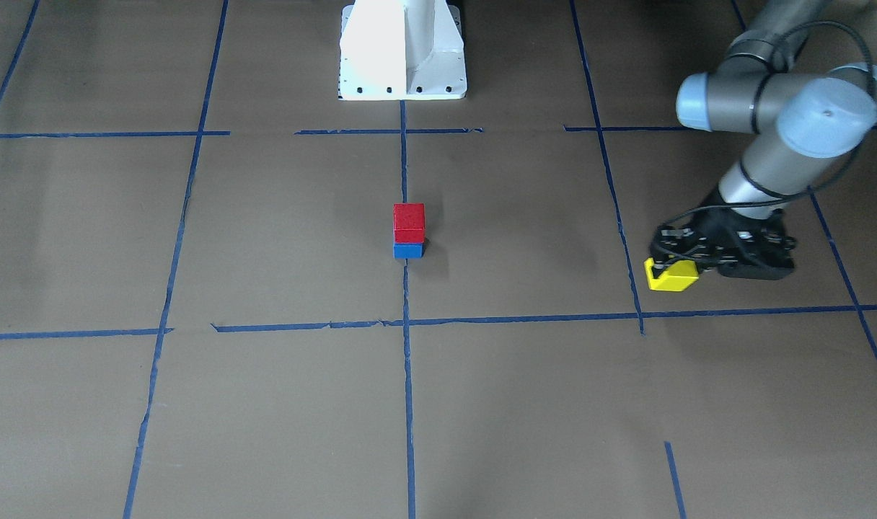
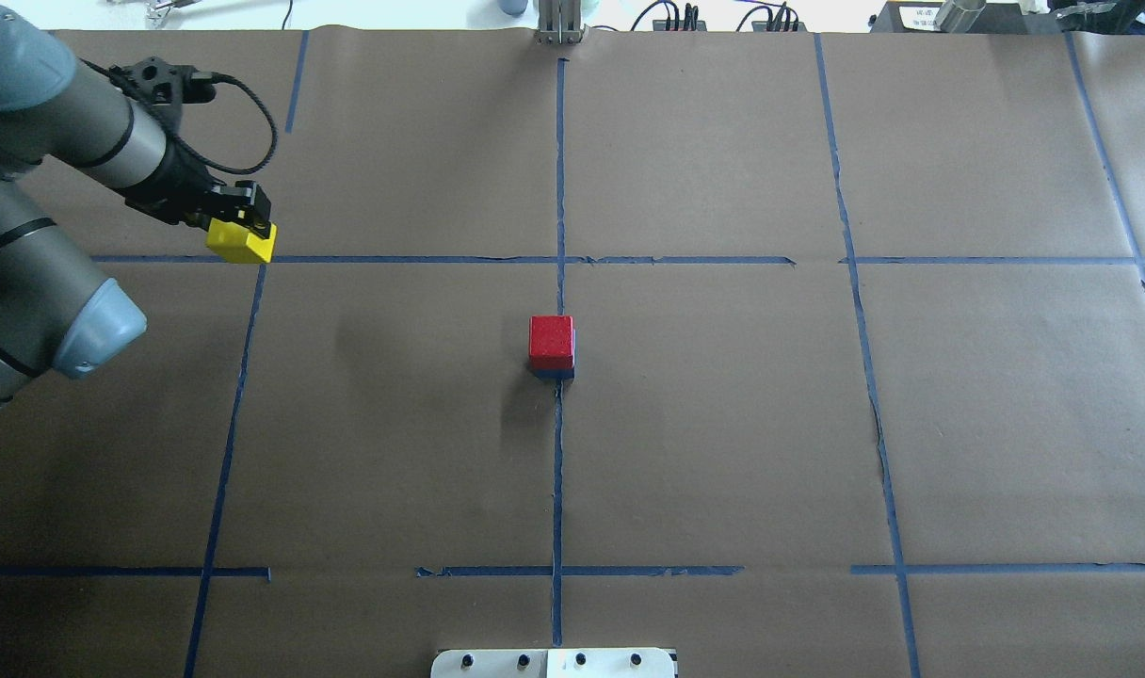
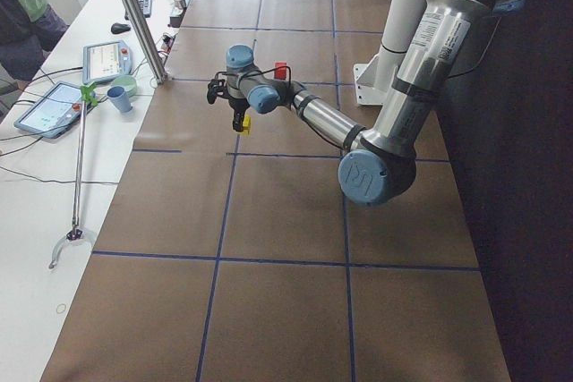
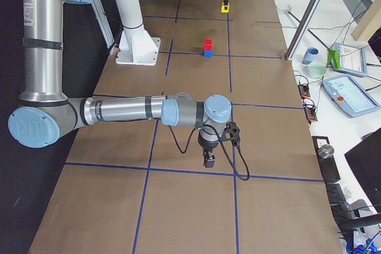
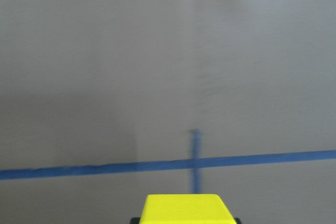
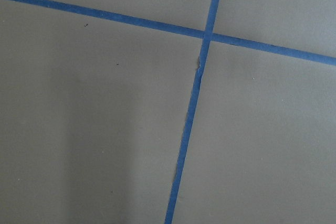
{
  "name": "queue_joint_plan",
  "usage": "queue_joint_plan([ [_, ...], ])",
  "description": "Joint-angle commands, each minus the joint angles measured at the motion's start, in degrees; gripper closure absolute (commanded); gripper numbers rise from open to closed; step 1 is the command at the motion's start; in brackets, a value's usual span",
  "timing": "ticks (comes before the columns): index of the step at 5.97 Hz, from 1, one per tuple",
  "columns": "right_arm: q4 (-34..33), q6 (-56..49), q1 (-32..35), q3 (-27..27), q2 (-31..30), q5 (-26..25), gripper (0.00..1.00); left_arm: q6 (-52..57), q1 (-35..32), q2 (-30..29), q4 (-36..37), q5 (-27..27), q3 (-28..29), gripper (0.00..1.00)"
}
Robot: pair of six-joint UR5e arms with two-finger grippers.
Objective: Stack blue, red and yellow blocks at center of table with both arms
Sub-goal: 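Carry the yellow cube with the left gripper above the red cube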
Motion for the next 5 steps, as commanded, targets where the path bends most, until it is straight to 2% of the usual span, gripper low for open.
queue_joint_plan([
  [1, 0.0, 0.0, 0.1, -0.1, -0.1, 0.0, 0.0, -6.8, 6.1, -9.3, 11.1, 2.8, -2.8, 1.0],
  [4, 0.0, 0.1, 0.0, -0.2, -0.1, 0.0, 0.0, -17.5, 18.2, -19.3, 14.6, 12.8, -0.5, 1.0],
  [5, 0.0, 0.1, 0.1, -0.2, -0.1, 0.0, 0.0, -20.1, 20.2, -22.8, 14.6, 14.7, 2.7, 1.0],
])
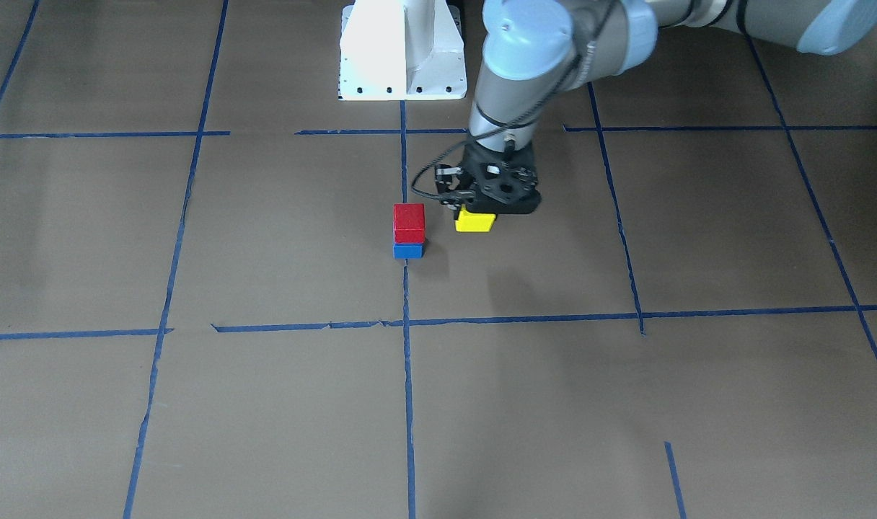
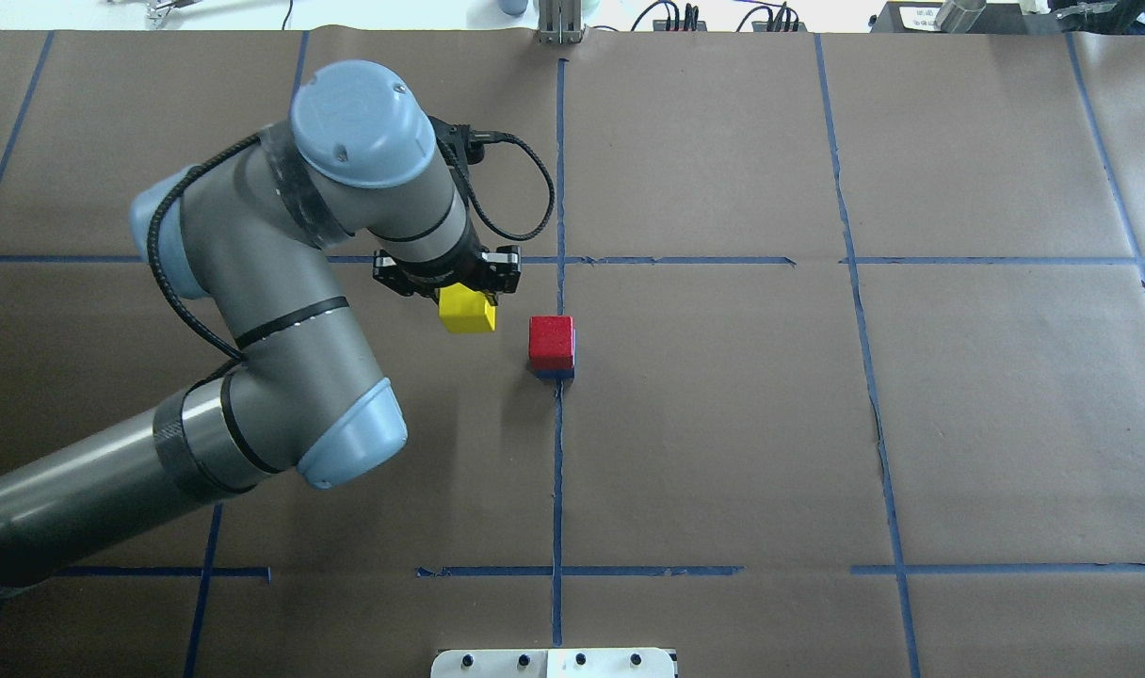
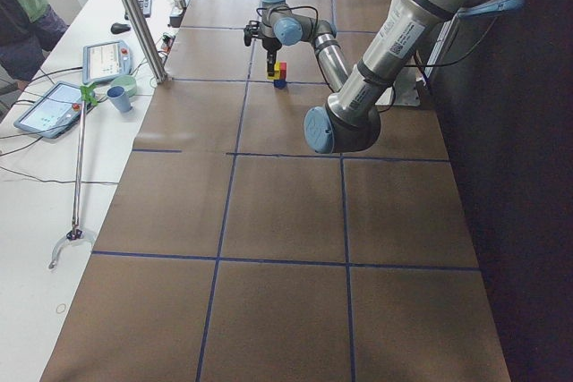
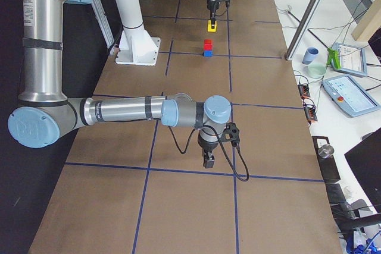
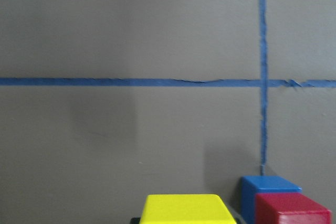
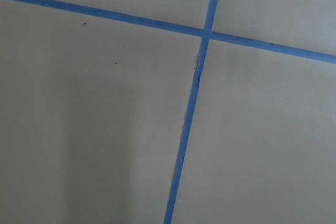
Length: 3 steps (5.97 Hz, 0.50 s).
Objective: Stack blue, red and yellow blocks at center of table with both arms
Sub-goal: 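Carry the yellow cube with the left gripper above the red cube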
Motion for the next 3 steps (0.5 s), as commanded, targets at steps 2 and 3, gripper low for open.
queue_joint_plan([
  [2, 0.0, -0.1, 0.0, -0.3, 0.0, -0.1, 0.0, -5.7, 4.4, -6.9, 0.2, 4.7, 6.9, 1.0],
  [3, 0.1, -0.1, 0.0, -0.3, 0.1, 0.0, 0.0, -5.9, 4.4, -7.1, 0.2, 4.7, 6.9, 1.0],
])
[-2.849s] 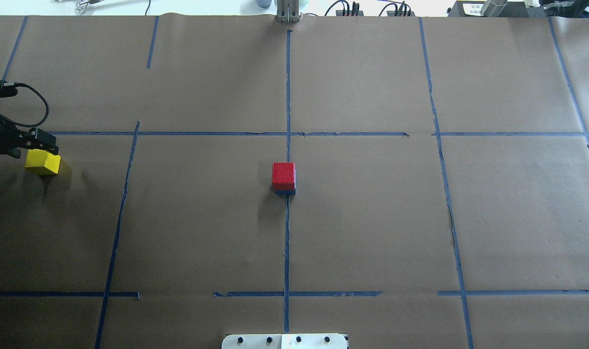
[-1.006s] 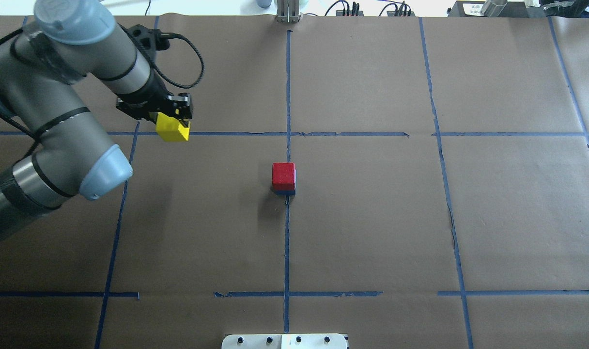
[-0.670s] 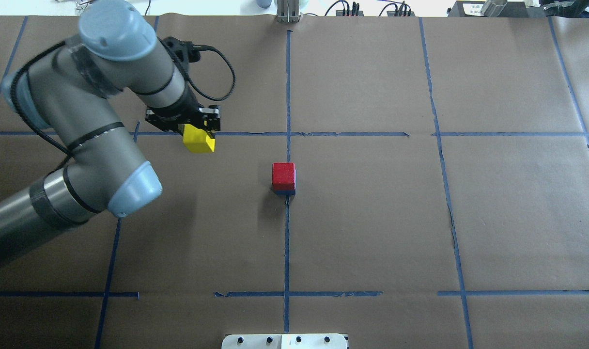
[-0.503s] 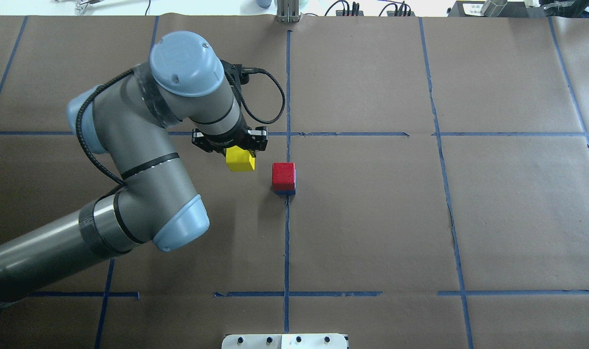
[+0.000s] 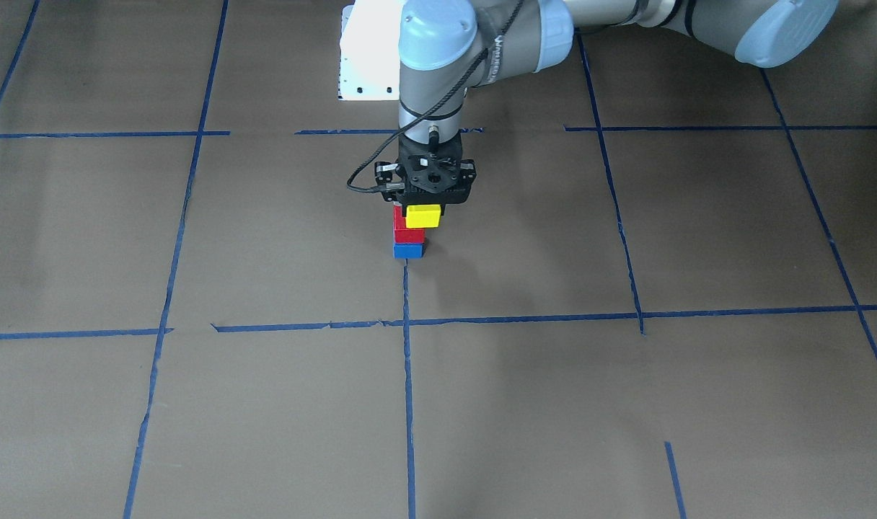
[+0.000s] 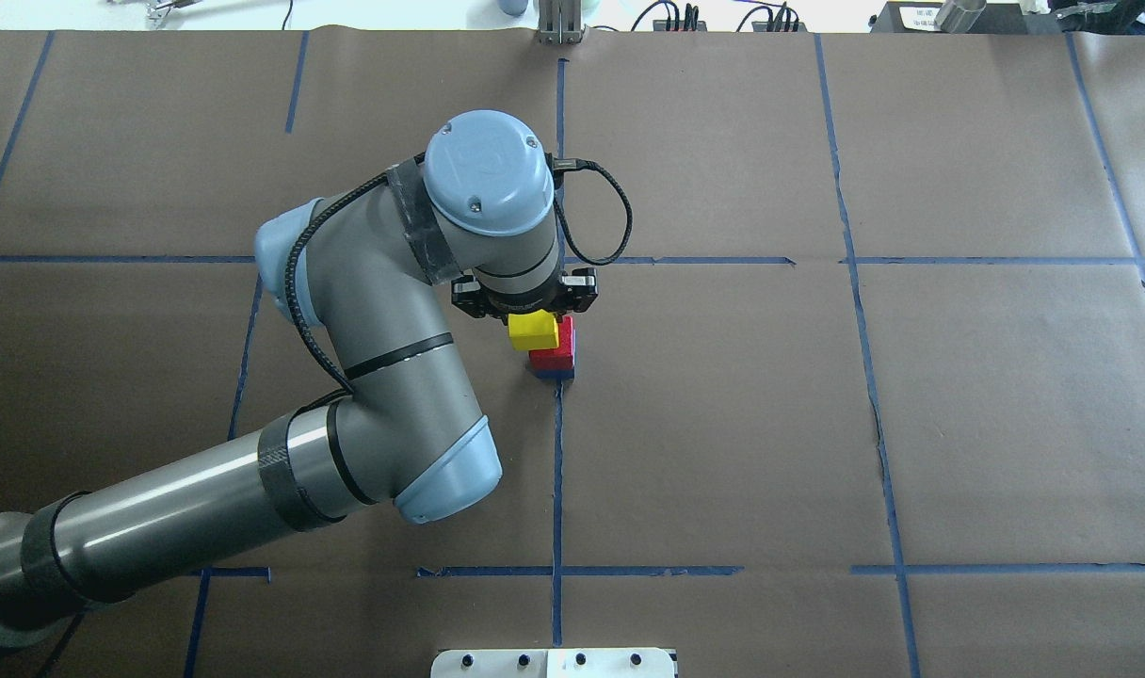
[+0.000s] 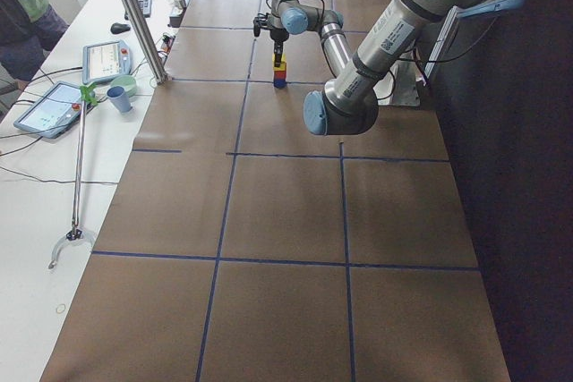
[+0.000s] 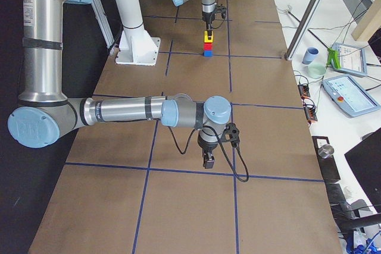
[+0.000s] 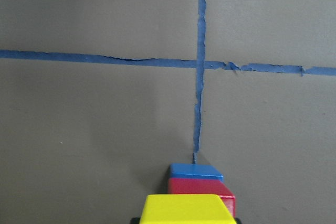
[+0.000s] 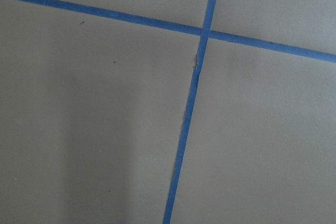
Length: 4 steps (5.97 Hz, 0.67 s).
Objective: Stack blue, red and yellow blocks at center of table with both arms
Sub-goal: 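Carry the yellow cube with the left gripper above the red cube, then lower the yellow cube onto the red cube and open the left gripper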
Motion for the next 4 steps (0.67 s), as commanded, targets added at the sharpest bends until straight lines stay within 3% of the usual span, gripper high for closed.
queue_joint_plan([
  [1, 0.0, 0.0, 0.0, -0.1, 0.1, 0.0, 0.0, -0.8, 0.3, -0.4, 0.7, 0.2, 0.3, 1.0],
  [3, 0.0, 0.0, 0.0, -0.1, 0.1, 0.1, 0.0, -0.8, 0.3, -0.3, 1.2, 0.1, 0.3, 0.97],
  [4, 0.0, 0.0, 0.0, -0.1, 0.0, 0.0, 0.0, -4.8, 0.3, -0.5, 1.0, 0.1, 0.3, 0.8],
])
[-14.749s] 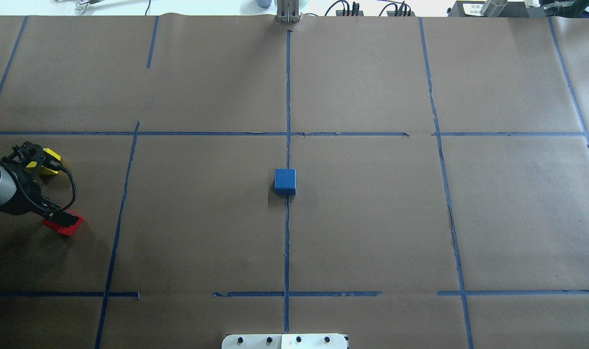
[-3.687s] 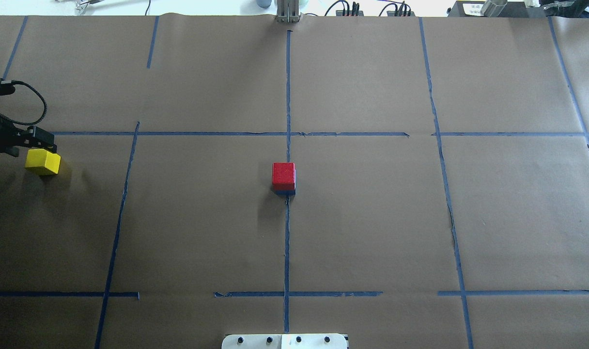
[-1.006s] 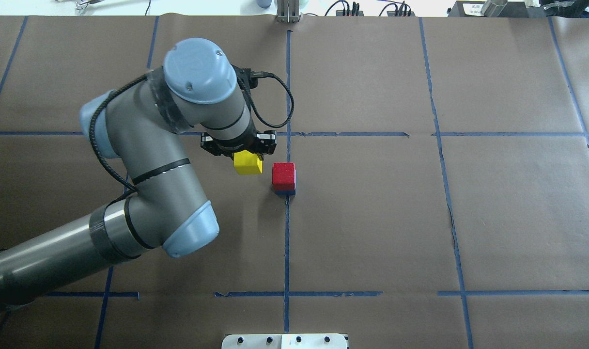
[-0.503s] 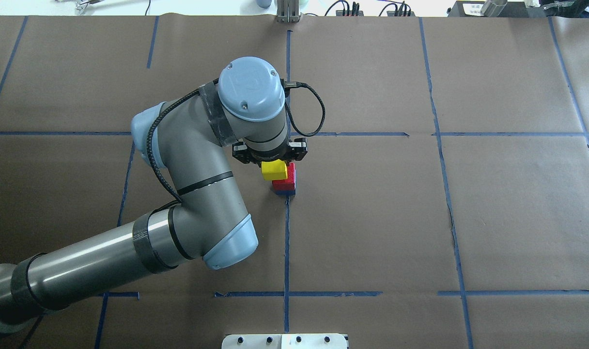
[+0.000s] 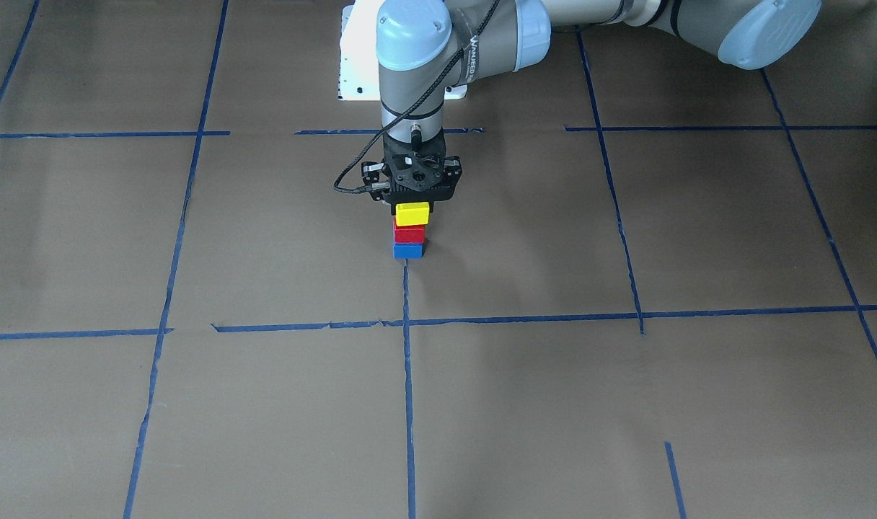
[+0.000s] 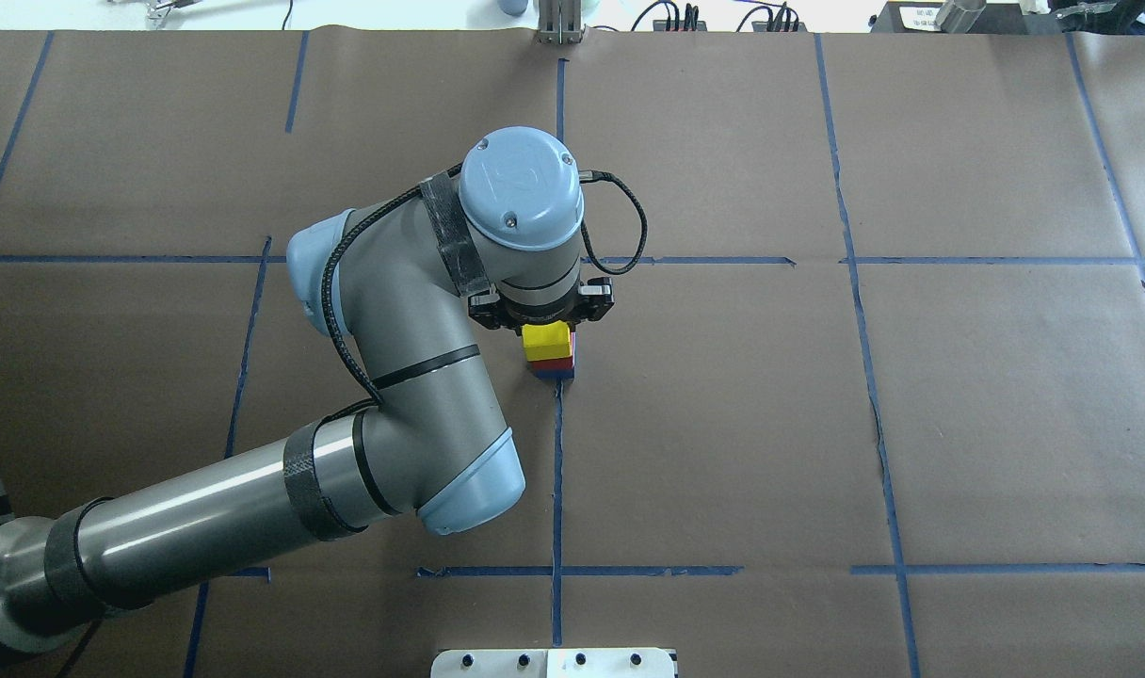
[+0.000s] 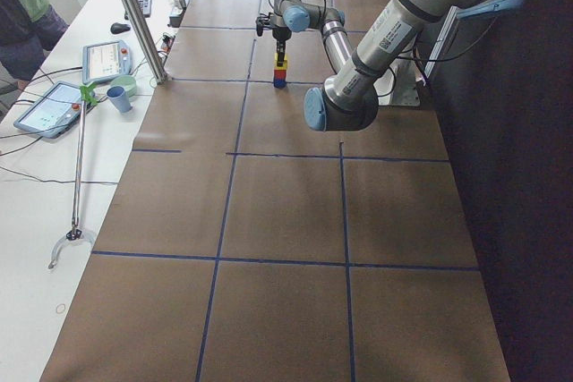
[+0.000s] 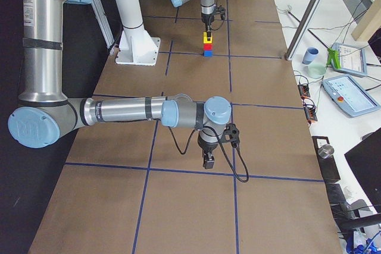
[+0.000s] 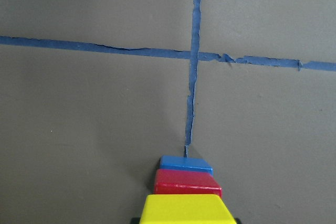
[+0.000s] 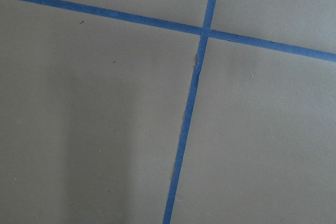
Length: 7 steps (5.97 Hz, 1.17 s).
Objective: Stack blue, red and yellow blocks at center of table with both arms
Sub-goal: 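Lower the yellow cube onto the red cube and open the left gripper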
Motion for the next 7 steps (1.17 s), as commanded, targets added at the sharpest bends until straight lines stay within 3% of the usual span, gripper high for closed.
queue_joint_plan([
  [1, 0.0, 0.0, 0.0, -0.1, 0.0, 0.0, 0.0, -3.5, 0.0, -0.1, -0.1, -0.1, -0.1, 0.74],
  [2, 0.0, 0.0, 0.0, 0.0, 0.0, -0.1, 0.0, -3.5, 0.0, -0.1, -0.2, -0.1, 0.0, 0.71],
  [4, 0.0, 0.0, 0.1, -0.1, 0.0, -0.1, 0.0, -3.5, 0.0, -0.1, -0.6, -0.1, 0.0, 0.33],
  [5, 0.0, 0.0, 0.0, -0.1, 0.0, 0.0, 0.0, -3.5, 0.0, -0.1, -0.6, -0.1, 0.0, 0.3],
  [6, 0.0, 0.0, 0.0, -0.1, 0.0, -0.1, 0.0, -3.3, 0.0, -0.1, -0.6, -0.1, -0.1, 0.03],
  [7, 0.1, 0.0, 0.0, -0.4, 0.0, 0.0, 0.0, -2.8, 0.0, -0.1, -0.3, 0.0, -1.0, 0.01],
])
